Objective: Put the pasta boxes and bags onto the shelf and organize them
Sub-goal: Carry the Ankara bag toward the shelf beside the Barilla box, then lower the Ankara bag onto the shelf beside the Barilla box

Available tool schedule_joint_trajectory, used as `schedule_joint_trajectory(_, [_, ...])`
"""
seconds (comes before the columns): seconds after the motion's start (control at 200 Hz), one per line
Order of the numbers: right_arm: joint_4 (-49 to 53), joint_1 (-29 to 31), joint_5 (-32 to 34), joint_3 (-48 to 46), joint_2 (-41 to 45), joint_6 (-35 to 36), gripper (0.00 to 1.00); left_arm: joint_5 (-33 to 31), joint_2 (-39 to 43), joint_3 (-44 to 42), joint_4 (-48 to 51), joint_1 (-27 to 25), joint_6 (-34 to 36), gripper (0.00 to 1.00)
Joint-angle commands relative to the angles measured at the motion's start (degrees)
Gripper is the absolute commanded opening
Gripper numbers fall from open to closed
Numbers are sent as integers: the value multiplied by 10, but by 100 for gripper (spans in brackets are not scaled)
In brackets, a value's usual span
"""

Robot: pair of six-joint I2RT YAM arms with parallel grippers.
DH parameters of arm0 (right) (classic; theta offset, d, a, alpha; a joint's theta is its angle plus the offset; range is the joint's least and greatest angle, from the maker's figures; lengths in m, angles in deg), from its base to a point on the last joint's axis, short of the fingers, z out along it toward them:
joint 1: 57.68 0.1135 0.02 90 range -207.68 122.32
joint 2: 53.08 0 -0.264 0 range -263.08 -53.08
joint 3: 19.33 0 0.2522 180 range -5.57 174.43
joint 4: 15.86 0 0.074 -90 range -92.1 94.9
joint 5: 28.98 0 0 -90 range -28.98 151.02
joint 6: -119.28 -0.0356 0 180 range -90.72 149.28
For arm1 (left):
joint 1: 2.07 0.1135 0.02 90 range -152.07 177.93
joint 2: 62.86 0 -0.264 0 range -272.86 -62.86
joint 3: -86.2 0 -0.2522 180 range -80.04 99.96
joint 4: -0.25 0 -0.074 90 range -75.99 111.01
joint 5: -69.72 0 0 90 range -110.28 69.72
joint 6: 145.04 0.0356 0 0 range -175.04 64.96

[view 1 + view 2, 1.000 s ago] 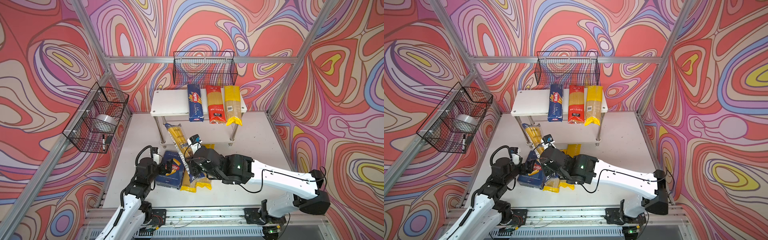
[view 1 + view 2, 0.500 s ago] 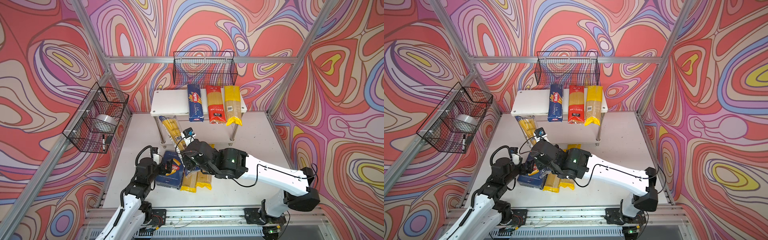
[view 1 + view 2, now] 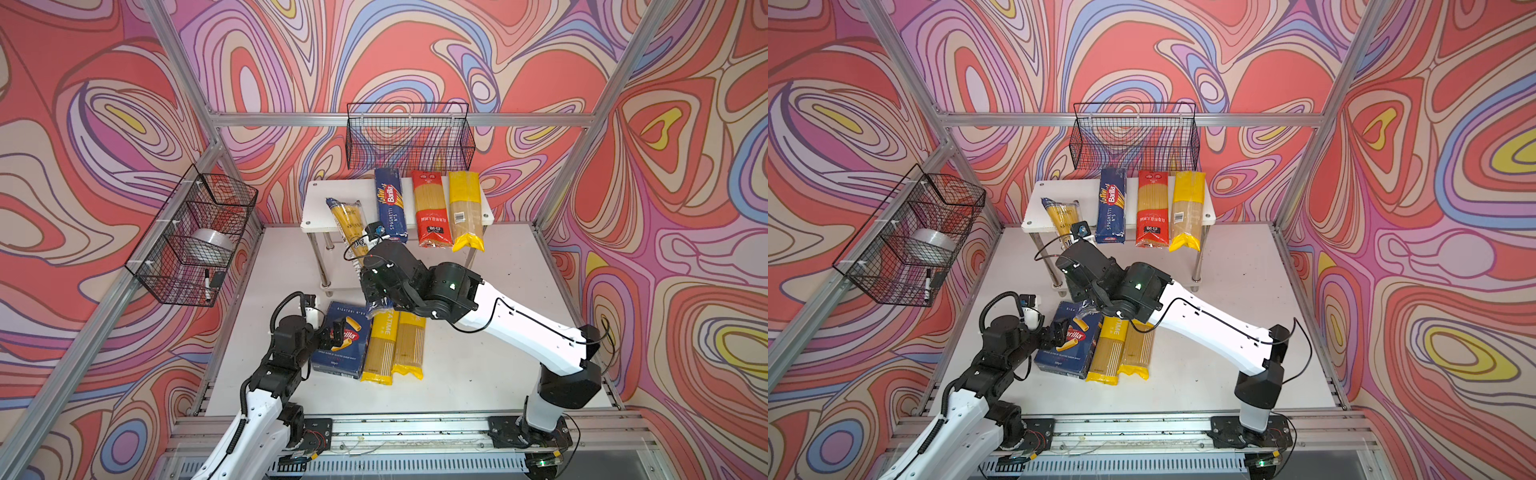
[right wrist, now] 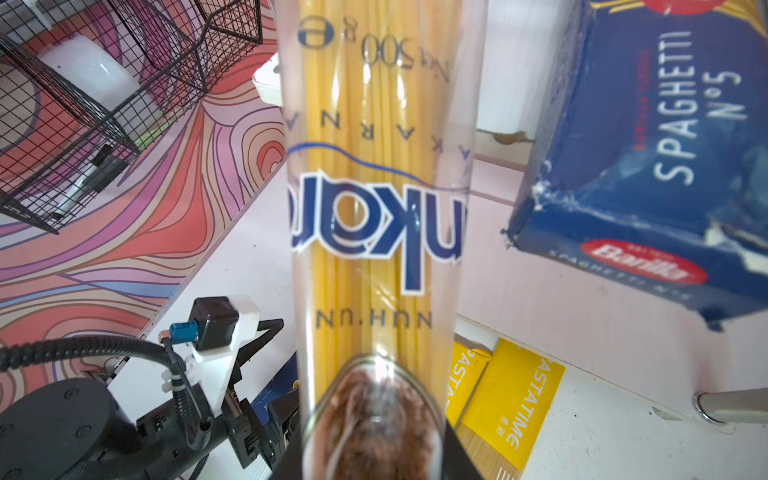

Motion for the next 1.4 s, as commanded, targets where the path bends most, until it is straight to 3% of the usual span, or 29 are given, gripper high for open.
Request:
schedule_joint_trajectory(0.0, [-69, -3, 13, 61, -12, 20, 0, 2, 3, 14, 10, -2, 1, 100])
schedule_joint_trajectory(0.195, [-71, -25, 17, 129, -55, 29, 0, 2, 6, 12, 10, -1, 1, 100])
schedule_joint_trajectory(0.556, [-129, -49, 39, 166, -77, 65, 1, 0, 5, 13, 11, -2, 1, 100])
schedule_joint_trajectory(1.192, [-165, -97, -4, 238, -146, 59, 0, 0, 4, 13, 11, -1, 0, 100])
schedule_joint_trajectory(1.397, [-168, -113, -12, 220, -147, 45, 0, 0, 4, 13, 10, -1, 0, 100])
